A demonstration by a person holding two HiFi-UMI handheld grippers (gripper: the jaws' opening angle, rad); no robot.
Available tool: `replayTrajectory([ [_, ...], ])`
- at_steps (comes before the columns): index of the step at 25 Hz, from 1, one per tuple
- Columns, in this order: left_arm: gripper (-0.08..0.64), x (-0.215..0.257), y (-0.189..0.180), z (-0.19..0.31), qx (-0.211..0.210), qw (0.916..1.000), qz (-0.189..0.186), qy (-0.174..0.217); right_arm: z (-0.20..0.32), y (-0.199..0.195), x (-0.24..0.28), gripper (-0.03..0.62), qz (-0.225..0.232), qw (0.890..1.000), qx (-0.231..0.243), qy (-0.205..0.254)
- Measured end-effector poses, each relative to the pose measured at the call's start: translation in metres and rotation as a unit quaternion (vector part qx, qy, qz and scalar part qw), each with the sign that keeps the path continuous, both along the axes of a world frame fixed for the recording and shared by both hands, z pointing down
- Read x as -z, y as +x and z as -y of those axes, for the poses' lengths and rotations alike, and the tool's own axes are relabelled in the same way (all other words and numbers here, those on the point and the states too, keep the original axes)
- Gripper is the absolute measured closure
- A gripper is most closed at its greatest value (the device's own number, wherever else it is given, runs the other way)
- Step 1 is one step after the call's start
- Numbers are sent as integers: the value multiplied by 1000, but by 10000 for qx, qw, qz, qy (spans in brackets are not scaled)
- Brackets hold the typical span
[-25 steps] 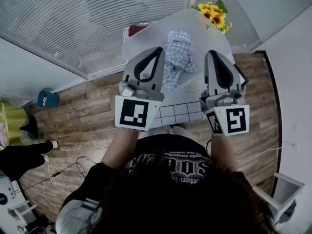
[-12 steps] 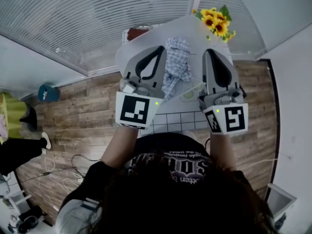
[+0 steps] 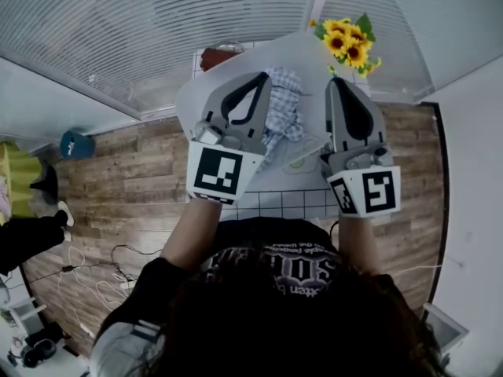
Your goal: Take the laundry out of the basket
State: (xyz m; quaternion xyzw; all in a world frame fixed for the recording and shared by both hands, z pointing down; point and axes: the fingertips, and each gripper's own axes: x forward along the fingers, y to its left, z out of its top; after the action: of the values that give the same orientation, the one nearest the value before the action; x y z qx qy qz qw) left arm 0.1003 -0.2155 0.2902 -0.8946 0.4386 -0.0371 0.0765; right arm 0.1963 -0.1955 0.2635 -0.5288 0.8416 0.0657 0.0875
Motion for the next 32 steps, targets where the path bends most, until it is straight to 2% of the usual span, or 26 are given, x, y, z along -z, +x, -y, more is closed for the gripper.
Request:
replayTrajectory([
  [5, 558, -11, 4, 14, -117, 9999, 92, -53, 10, 5, -2, 563, 47, 9999, -117, -6],
  [12, 558, -32, 17, 30, -513, 9971, 469, -300, 19, 13, -2, 563, 139, 9993, -338, -78],
  [15, 557, -49, 21, 38, -672, 9937, 543, -708, 21, 13, -2, 563, 140, 9991, -382, -95],
  [19, 554, -73, 20, 52, -653, 9879, 453, -1330, 22, 12, -2, 563, 113, 9992, -385, -86],
  [24, 509, -96, 25, 62, -795, 9812, 636, -1641, 23, 14, -2, 563, 103, 9991, -395, -89],
  [29, 427, -122, 30, 64, -874, 9681, 887, -2175, 25, 14, 0, 563, 128, 9992, -362, -69],
  [32, 390, -139, 28, 68, -813, 9625, 1166, -2312, 26, 10, 1, 563, 110, 9994, -318, -63],
])
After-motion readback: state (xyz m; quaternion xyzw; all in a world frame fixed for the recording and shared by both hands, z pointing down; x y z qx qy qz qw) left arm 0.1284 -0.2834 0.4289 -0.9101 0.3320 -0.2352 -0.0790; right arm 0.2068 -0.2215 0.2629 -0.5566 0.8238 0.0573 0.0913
